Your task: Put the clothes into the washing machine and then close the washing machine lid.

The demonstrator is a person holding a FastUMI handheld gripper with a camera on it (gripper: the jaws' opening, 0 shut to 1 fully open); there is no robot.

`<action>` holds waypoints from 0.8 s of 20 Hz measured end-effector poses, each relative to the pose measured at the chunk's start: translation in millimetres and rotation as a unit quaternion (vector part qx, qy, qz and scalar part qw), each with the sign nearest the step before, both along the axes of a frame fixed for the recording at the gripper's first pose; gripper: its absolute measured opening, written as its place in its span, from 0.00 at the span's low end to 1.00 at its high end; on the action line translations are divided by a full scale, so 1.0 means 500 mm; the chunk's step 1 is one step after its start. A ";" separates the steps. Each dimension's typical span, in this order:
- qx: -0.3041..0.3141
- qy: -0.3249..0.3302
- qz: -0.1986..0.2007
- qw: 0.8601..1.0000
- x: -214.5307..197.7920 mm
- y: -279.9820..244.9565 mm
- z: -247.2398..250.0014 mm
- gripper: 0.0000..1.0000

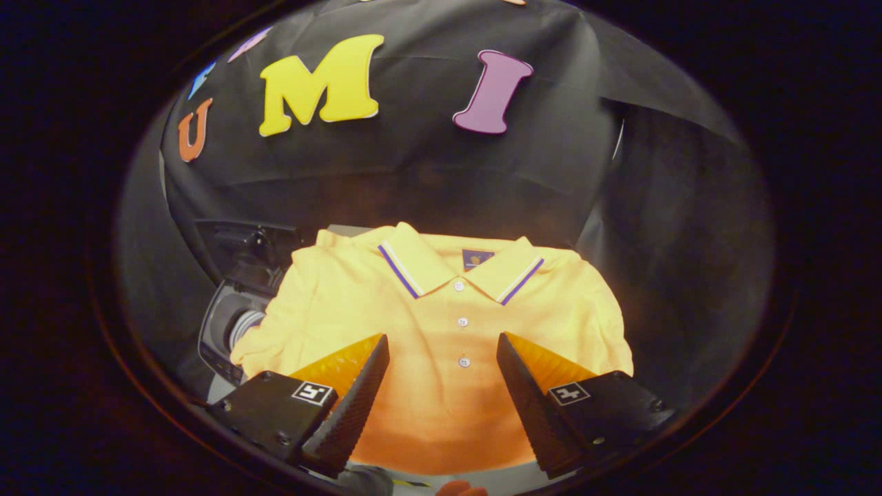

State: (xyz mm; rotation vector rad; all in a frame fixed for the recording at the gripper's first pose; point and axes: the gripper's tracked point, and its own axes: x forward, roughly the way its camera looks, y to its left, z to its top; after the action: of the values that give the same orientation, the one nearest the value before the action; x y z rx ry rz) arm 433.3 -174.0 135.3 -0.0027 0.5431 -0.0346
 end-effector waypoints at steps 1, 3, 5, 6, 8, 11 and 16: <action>0.000 0.004 0.000 1.000 0.002 -0.002 -0.003 0.98; 0.003 0.014 0.000 1.000 0.007 -0.006 -0.013 0.98; -0.003 0.025 -0.002 1.000 0.011 -0.015 -0.029 0.98; 0.001 0.021 0.001 1.000 0.013 -0.015 -0.022 0.98; 0.004 0.023 0.002 1.000 0.015 -0.015 -0.028 0.99; 0.020 0.030 0.007 0.999 0.013 -0.013 -0.033 0.99; 0.066 0.058 0.002 0.996 0.003 -0.010 -0.045 0.98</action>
State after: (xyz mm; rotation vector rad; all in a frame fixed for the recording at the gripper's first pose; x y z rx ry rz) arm 435.0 -178.8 112.8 0.1236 0.6603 0.0044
